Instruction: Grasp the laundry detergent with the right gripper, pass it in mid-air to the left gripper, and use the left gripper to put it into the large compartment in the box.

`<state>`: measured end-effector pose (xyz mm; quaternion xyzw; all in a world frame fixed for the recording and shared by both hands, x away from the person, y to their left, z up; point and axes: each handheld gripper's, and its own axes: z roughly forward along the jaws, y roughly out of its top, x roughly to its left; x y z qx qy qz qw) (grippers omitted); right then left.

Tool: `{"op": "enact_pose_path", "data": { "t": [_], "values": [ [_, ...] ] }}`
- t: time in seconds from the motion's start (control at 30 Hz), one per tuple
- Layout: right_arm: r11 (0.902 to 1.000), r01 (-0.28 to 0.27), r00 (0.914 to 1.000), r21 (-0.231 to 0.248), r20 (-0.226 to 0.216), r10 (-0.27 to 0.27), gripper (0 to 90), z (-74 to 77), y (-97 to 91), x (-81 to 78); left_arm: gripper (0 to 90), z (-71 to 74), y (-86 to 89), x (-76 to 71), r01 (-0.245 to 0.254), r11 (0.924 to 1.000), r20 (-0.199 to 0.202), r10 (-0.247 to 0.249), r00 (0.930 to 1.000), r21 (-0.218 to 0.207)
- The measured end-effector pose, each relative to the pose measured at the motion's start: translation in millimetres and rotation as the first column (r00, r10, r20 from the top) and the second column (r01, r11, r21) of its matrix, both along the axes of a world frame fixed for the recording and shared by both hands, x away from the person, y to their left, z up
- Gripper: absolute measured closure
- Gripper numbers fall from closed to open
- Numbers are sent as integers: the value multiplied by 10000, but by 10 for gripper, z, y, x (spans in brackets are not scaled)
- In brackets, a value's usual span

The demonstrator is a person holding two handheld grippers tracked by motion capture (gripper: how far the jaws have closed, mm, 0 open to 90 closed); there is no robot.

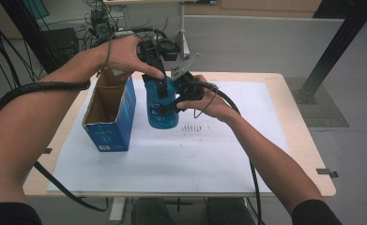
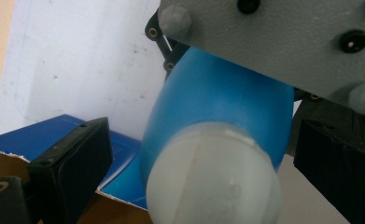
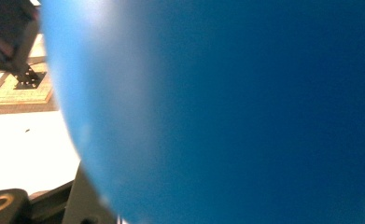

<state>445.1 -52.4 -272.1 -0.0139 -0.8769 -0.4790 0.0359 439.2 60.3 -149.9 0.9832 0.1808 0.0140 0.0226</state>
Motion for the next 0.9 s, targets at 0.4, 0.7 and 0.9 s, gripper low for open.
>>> {"op": "enact_pose_path", "data": {
  "t": [0.4, 0.7, 0.9],
  "values": [
    [9999, -97, 9999, 90, 117, 96, 435, 14, 2, -20, 50, -26, -2, -1, 39, 10000, -109, -39, 9999, -51],
    [10000, -77, 9999, 12, 114, 77, 435, 4, 12, -9, 50, -32, 18, 0, 72, 10000, -95, -72, 9999, -65],
    [10000, -55, 9999, -8, 105, 55, 435, 7, 12, -10, 50, -38, 19, -5, 24, 9999, -104, -26, 9999, -151]
  ]
}}
